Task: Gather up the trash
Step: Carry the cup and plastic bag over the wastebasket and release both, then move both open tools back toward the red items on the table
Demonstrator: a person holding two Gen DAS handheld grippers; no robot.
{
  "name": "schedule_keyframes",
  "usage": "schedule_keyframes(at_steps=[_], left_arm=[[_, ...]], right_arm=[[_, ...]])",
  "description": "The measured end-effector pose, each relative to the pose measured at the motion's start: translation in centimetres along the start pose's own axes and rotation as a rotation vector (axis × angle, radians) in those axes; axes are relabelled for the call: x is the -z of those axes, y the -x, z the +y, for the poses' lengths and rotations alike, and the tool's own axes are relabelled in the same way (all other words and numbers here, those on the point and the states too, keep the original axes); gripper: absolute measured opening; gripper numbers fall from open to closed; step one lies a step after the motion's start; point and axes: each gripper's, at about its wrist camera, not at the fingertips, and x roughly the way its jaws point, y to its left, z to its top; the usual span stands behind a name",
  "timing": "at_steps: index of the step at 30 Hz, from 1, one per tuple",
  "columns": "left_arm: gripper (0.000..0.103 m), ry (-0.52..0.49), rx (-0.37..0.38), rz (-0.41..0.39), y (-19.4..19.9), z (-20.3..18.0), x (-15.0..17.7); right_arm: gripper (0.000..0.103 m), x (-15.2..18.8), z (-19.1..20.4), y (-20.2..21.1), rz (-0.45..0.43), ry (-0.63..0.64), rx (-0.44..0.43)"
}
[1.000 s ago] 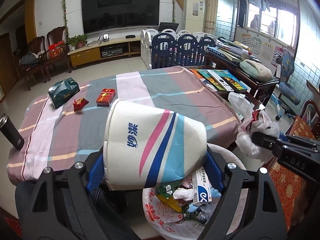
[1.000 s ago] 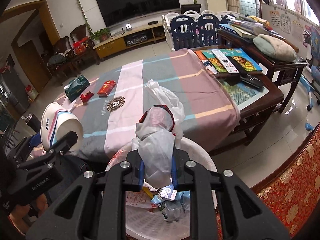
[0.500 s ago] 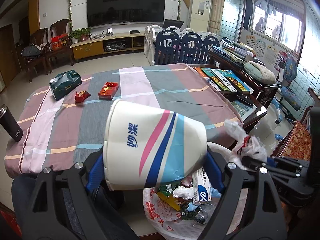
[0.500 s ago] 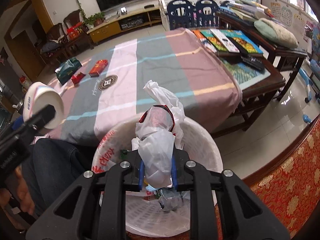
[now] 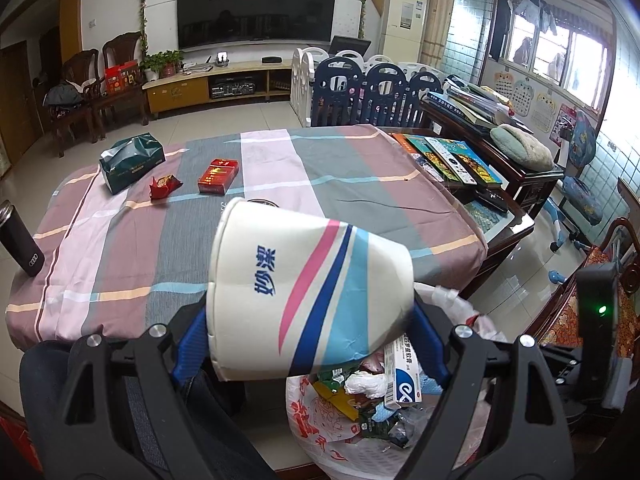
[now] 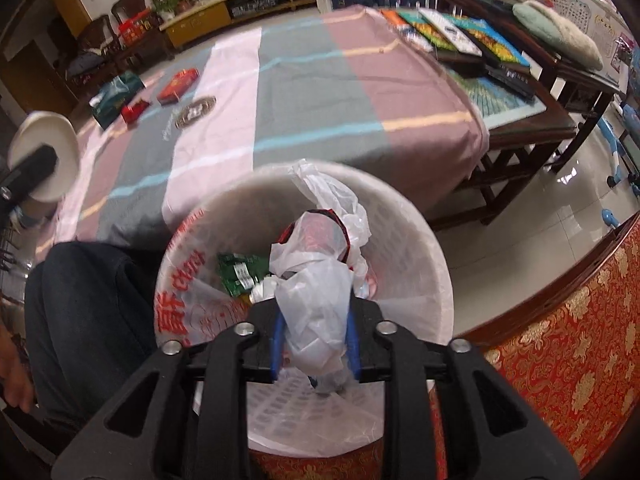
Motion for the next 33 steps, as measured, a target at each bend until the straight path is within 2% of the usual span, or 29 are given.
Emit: schedule_keyframes(at_steps=[1,3,4,10,14,19,21,22,26,33], left_arm=[[0.084,0.000,0.001,0.001,0.0,0.0,0.0],[0.084,0.000,0.001,0.001,0.0,0.0,0.0],[0.084,0.000,0.002,0.003,-0.1,0.0,0.1],[0.084,0.001,0.040,0.041,-1.1,-0.2,0.8],[0.084,-0.047,0.143,0.092,-2.4,-1.6,1.3],[0.085,-0.153,0.257,0.178,-4.6,-4.7,3.0],[0.089,-0.188,0.296,0.199,-5.3,-5.6,3.6],[0.093,-0.203,0.299,0.207,-5.6,-5.9,3.9],[0.096,-0.224,0.272,0.216,-6.1,-6.1,4.3],[0.098,-0.064,0.231,0.219,-6.7,-2.3,3.2]], right_arm=[[0.042,0.1,-0.1,-0.3,0.018,-0.003,0.006],[0.063,0.2,-0.5,-0.5,0.027,-0.026,0.022],[0.066,0.2,-0.7,-0.4,0.022,-0.039,0.025],[0.067,-0.6,-3.0,1.2,-0.031,-0.149,0.023],[0.067,-0.9,-4.4,2.6,-0.093,-0.206,0.042],[0.067,-1.3,-5.0,3.9,-0.157,-0.235,0.067],[0.067,-1.4,-5.0,4.0,-0.165,-0.231,0.070],[0.067,-1.4,-4.9,4.1,-0.167,-0.229,0.068],[0.067,-1.3,-4.4,3.5,-0.157,-0.216,0.062],[0.067,-1.3,-3.6,2.9,-0.143,-0.211,0.055]])
